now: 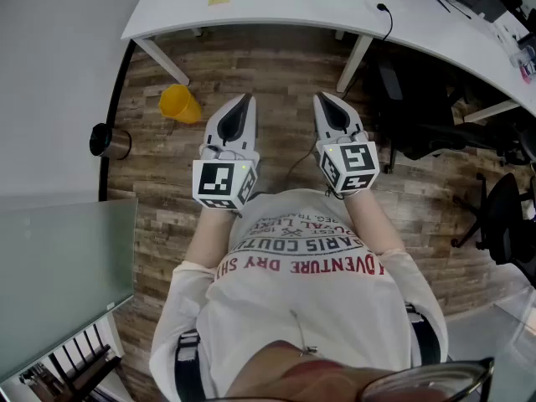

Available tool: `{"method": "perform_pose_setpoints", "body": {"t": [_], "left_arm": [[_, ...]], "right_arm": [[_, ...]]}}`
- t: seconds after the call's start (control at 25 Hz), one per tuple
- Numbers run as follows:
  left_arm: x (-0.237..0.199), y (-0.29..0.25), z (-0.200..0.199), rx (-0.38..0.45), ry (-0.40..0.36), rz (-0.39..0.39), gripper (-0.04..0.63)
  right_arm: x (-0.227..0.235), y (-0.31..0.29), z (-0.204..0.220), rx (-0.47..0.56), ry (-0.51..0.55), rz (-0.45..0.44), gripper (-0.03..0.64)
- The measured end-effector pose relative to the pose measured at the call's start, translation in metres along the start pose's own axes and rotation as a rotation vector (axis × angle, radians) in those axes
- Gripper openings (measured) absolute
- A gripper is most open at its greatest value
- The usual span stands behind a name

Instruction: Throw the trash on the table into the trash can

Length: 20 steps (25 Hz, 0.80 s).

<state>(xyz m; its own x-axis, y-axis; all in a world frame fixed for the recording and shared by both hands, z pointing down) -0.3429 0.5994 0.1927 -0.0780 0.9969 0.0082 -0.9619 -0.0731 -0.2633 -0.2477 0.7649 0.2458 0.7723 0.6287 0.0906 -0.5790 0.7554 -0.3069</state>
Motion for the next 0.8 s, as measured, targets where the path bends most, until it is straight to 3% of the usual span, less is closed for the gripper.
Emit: {"method": "perform_pose_setpoints", "body": {"t": [0.48,0.8], "left_arm": [[-0.006,-0.027,0.006,-0.005,0.032,-0.021,0.023],[-0.03,-0.043,0.021,-0.075,0.06,-0.072,0.023]], "right_arm": [[0.016,-0.017,0.001,0.009,0.0,-0.027,0.025],[0.018,-0.058,0.012,-0.059,-0.035,-0.092,0.025]]}}
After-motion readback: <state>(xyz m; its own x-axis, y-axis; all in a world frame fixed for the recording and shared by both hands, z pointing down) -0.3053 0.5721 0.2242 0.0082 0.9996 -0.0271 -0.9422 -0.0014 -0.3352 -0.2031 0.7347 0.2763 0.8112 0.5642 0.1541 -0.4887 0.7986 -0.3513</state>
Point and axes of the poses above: the fingertips, and each gripper's own axes: y backward along the fingers, x to its right, z out of its underside, the point moved 7 cm from there along y, backward along the fingers, and after that the axes turned 14 degrees about -x, right-handed, at the moved point
